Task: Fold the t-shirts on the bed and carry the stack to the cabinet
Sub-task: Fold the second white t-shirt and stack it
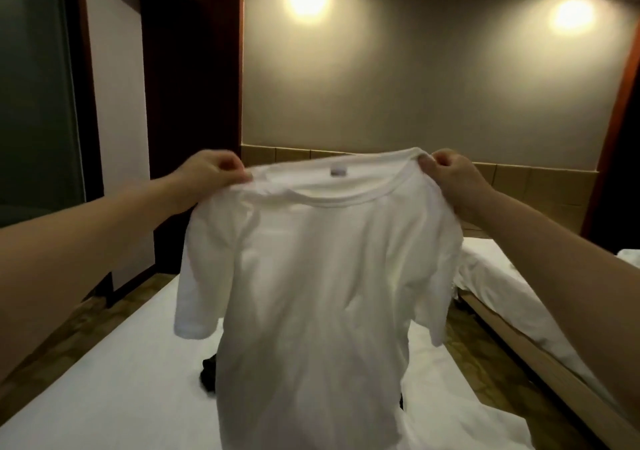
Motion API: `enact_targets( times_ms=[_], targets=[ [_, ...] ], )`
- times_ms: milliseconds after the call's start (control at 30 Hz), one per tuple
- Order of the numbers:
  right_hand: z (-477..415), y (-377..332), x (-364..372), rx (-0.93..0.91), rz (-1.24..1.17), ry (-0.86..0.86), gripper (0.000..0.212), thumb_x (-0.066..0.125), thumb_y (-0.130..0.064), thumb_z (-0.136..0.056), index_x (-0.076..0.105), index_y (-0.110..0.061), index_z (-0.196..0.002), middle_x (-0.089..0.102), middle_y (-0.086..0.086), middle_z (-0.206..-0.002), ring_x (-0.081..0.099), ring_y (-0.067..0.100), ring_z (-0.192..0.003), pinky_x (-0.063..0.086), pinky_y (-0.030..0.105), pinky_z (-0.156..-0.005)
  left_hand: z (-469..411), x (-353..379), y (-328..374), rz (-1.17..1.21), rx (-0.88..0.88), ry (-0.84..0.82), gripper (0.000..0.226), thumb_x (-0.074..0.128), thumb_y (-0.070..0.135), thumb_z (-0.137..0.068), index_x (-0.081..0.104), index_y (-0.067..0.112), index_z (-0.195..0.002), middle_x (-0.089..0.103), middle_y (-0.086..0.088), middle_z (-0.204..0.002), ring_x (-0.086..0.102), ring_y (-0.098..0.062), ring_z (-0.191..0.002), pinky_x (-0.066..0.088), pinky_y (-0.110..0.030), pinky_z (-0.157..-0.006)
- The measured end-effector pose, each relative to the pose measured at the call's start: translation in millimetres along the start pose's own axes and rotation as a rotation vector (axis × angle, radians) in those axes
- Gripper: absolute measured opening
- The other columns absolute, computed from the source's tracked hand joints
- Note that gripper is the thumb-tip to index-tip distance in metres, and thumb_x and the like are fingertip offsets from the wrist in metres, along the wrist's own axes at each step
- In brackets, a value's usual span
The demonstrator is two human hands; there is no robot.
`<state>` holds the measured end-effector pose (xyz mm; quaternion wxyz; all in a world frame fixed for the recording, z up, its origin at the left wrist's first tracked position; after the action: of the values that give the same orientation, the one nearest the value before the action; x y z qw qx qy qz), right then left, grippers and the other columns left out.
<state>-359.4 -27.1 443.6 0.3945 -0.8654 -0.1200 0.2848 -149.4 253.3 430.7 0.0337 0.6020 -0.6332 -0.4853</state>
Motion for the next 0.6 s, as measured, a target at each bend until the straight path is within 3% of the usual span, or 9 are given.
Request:
enact_targets(
  times_ms=[100, 200, 267, 333, 467, 600],
  targets=[
    [-3, -9, -3, -0.135, 0.280, -0.037, 0.022, 0.058, -0.033, -0.091, 0.058, -0.012, -0.090, 0.054, 0.003, -0.080, 0.047, 0.015, -0.073, 0.036, 0.015, -0.058, -2, 3, 3, -0.165, 0.051, 0.001, 0.010, 0.062, 0.020, -0.087, 0.063, 0.010, -0.085, 0.057, -0.003, -0.081, 0.054, -0.016, -0.079, 0.040, -0.019, -0.064],
    [-8, -30, -26, -0.190, 0.078, 0.147, 0.018, 0.060, -0.030, -0.090, 0.061, -0.012, -0.092, 0.052, 0.004, -0.071, 0.049, 0.005, -0.058, 0.032, 0.006, -0.043, -8, -22, 14, 0.036, 0.105, 0.173, 0.005, 0.061, 0.015, -0.087, 0.063, 0.011, -0.086, 0.055, -0.001, -0.075, 0.050, -0.009, -0.069, 0.042, -0.009, -0.059],
    [-8, -32, -26, -0.053, 0.090, -0.077, 0.021, 0.060, -0.033, -0.090, 0.064, -0.012, -0.091, 0.056, 0.002, -0.069, 0.051, -0.002, -0.048, 0.038, 0.007, -0.041, -9, -23, 15, -0.107, 0.107, 0.021, 0.006, 0.059, 0.015, -0.089, 0.062, 0.014, -0.083, 0.057, -0.002, -0.079, 0.052, -0.011, -0.073, 0.043, -0.012, -0.063],
    [-5, -23, -19, 0.089, 0.146, -0.292, 0.025, 0.057, -0.036, -0.090, 0.067, -0.014, -0.093, 0.065, 0.001, -0.078, 0.060, 0.005, -0.060, 0.050, 0.016, -0.052, -9, -18, 8, -0.140, 0.071, -0.082, 0.008, 0.055, 0.015, -0.091, 0.060, 0.016, -0.085, 0.057, -0.004, -0.086, 0.054, -0.016, -0.081, 0.045, -0.019, -0.071],
    [-12, -14, -15, 0.112, -0.083, -0.410, 0.021, 0.048, -0.026, -0.096, 0.065, -0.013, -0.095, 0.069, -0.004, -0.077, 0.064, 0.004, -0.061, 0.050, 0.015, -0.053, -19, -19, 2, 0.108, 0.028, 0.067, 0.012, 0.047, 0.017, -0.096, 0.055, 0.015, -0.088, 0.051, -0.003, -0.083, 0.049, -0.015, -0.076, 0.042, -0.022, -0.069],
    [-17, -9, -3, 0.118, -0.083, -0.485, 0.018, 0.049, -0.021, -0.095, 0.064, -0.011, -0.095, 0.064, -0.001, -0.080, 0.063, 0.002, -0.061, 0.049, 0.015, -0.054, -22, -2, -7, -0.006, -0.015, -0.146, 0.013, 0.052, 0.021, -0.093, 0.061, 0.014, -0.086, 0.057, -0.005, -0.086, 0.055, -0.017, -0.080, 0.043, -0.022, -0.067]
  ],
)
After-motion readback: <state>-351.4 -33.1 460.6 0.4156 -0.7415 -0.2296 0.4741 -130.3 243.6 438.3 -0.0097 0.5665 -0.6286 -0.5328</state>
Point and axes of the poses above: each hand's wrist, its own z-axis away from the middle knuckle, its own x-axis out of the palm, y = z × x, the point moved 2 cm from there along -z, towards the middle knuckle
